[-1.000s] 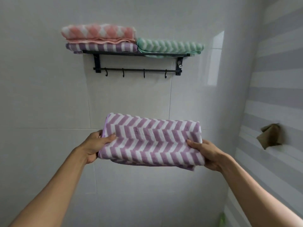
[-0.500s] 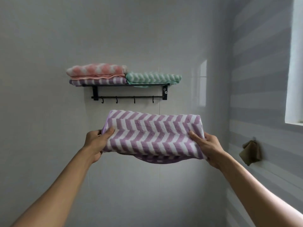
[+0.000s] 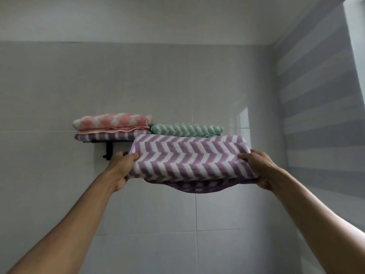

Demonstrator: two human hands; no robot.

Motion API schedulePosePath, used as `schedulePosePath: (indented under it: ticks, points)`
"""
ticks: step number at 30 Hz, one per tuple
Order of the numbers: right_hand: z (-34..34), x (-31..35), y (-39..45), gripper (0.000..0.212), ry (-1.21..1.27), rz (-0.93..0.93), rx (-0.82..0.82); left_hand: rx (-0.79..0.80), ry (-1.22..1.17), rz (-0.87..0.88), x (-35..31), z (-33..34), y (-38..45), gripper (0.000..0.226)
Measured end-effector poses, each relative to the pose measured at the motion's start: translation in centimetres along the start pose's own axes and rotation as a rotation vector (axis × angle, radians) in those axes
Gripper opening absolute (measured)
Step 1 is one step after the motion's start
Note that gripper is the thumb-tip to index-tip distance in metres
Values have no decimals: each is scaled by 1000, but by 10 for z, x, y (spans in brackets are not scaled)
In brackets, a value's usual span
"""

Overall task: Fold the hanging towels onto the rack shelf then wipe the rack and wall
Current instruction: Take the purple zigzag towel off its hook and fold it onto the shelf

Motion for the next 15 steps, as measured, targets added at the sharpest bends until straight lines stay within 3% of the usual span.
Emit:
schedulePosePath:
  ticks: [3, 6, 10, 15]
  points:
    - [8, 22, 33, 26, 2, -90, -64, -16, 10, 130, -22, 11, 34, 21]
    - [15, 42, 66, 32, 38, -157, -143, -122, 45, 222, -44, 15, 70, 41]
    - [16, 69, 116, 22, 49, -257, -244, -151, 49, 252, -74, 27, 113, 40]
    - [25, 90, 177, 22, 95, -311, -204, -202, 61, 315, -98, 44, 159, 32]
Point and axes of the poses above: each hand's wrist, its own y-axis towards the middle knuckle, its own z-axis out of the palm, x = y × z, the point moved 4 cm from there along y, towards the middle knuckle, and after that the axes turned 2 degrees about x, right-handed, at the moved point
